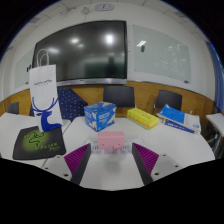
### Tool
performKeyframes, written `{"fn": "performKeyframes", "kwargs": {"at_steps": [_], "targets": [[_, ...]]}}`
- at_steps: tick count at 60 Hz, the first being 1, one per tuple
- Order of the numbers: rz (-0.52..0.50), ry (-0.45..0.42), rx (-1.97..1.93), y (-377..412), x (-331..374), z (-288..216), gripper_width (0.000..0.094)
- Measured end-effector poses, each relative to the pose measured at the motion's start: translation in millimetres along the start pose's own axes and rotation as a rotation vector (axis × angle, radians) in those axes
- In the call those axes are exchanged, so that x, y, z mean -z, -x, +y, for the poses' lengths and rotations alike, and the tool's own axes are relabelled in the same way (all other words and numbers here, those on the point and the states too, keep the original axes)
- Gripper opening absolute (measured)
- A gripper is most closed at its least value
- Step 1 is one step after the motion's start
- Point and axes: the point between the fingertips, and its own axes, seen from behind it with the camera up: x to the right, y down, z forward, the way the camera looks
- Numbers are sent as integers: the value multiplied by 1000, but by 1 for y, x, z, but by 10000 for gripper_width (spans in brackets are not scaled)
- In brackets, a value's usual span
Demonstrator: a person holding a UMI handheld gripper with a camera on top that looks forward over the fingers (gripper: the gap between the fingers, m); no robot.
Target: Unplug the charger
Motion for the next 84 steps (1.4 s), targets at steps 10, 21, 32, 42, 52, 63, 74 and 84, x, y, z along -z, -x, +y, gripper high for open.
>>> {"fn": "performKeyframes", "kwargs": {"at_steps": [10,21,32,42,52,63,74,84], "targets": [[-30,-1,-6,6,-43,-3,854],[-51,6,-13,12,-68,-7,654],[-13,19,-21,4,-71,-11,400],[-32,-3,-20,4,-70,-13,391],[-46,-17,-7,6,-70,-15,373],[-58,-38,16,6,-69,-18,362],[-65,-46,48,7,-67,-19,364],[-90,-340,98,17,-27,-172,361]]}}
